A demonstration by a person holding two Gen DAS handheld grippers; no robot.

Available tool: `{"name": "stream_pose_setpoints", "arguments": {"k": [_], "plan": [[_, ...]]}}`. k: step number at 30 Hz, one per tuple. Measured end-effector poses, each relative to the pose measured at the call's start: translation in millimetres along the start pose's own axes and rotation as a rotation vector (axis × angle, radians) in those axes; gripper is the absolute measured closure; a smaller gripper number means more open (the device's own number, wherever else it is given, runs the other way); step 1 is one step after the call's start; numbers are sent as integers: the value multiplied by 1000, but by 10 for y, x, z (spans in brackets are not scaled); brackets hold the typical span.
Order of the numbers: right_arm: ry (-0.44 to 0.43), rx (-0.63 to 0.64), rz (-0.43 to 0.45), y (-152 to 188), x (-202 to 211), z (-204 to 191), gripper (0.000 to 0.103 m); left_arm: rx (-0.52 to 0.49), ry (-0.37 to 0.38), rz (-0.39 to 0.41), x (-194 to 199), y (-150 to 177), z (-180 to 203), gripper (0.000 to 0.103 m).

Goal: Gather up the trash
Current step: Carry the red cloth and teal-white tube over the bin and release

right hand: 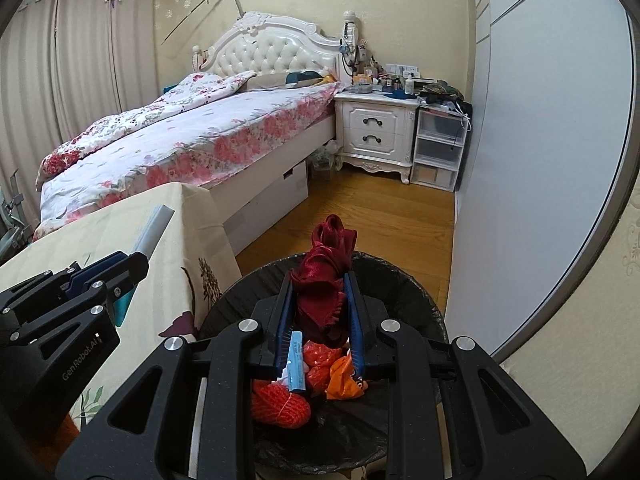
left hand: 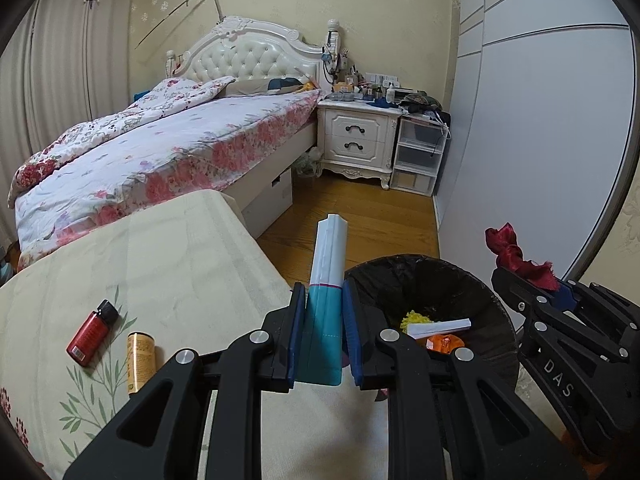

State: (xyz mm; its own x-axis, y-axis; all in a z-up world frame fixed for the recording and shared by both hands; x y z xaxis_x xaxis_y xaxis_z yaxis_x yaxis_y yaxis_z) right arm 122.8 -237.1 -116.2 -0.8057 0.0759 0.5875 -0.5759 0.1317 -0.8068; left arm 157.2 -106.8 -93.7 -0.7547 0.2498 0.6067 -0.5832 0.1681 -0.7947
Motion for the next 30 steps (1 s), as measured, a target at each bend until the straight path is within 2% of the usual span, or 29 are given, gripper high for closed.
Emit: {"name": "stream_pose_setpoints", "arguments": {"k": [10,26,30], "plan": [[25,-39,-17,-10,-170,149,80,-31,4,-36,-279,-51,109,83],[27,-50,-39,7,-308,215,80,-60,-1,-68,-443,-50,189,83],[30,-51,-37,1,-306,234,78,-66,-3,-77,-468,-38,205,80]]}}
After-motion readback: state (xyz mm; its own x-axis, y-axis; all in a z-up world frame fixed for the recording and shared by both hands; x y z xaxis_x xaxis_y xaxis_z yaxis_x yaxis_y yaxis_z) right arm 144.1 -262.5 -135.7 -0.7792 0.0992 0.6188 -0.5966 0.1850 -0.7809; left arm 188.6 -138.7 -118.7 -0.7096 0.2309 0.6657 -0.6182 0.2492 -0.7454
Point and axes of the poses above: each gripper's, at about its wrist camera, not at the fingertips, and x roughly against the way its jaws point, z to its right, y to its underside, the point moved 10 cm from there along -x, roughly the way its jaws point
